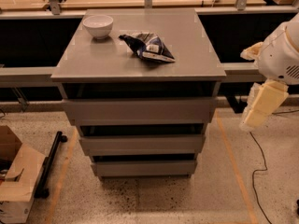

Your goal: Open bottom drawer

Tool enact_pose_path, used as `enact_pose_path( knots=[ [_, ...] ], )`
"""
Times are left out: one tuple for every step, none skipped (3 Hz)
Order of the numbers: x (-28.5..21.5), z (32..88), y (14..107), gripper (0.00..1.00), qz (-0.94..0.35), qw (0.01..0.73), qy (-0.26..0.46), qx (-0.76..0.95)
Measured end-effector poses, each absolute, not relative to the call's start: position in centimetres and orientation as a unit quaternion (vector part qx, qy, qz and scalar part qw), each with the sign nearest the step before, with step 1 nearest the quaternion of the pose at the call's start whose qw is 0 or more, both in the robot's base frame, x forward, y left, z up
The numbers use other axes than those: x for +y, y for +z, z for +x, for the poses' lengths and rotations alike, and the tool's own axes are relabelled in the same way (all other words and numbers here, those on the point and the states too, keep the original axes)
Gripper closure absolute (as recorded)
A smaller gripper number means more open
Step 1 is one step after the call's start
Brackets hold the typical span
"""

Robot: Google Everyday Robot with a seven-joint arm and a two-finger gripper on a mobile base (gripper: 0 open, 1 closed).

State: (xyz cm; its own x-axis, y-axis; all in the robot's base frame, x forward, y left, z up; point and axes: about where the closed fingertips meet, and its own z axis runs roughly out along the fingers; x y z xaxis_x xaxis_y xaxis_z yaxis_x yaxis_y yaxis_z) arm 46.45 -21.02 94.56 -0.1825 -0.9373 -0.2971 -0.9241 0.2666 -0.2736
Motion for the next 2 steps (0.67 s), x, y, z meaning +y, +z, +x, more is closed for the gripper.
enact_pose_path(
  knots=[
    [-20.95, 46.73, 94.54, 0.00, -0.605, 0.210, -0.017, 0.768],
    [-21.19, 45.91, 94.41, 0.00, -0.598, 0.207, -0.027, 0.774]
  ],
)
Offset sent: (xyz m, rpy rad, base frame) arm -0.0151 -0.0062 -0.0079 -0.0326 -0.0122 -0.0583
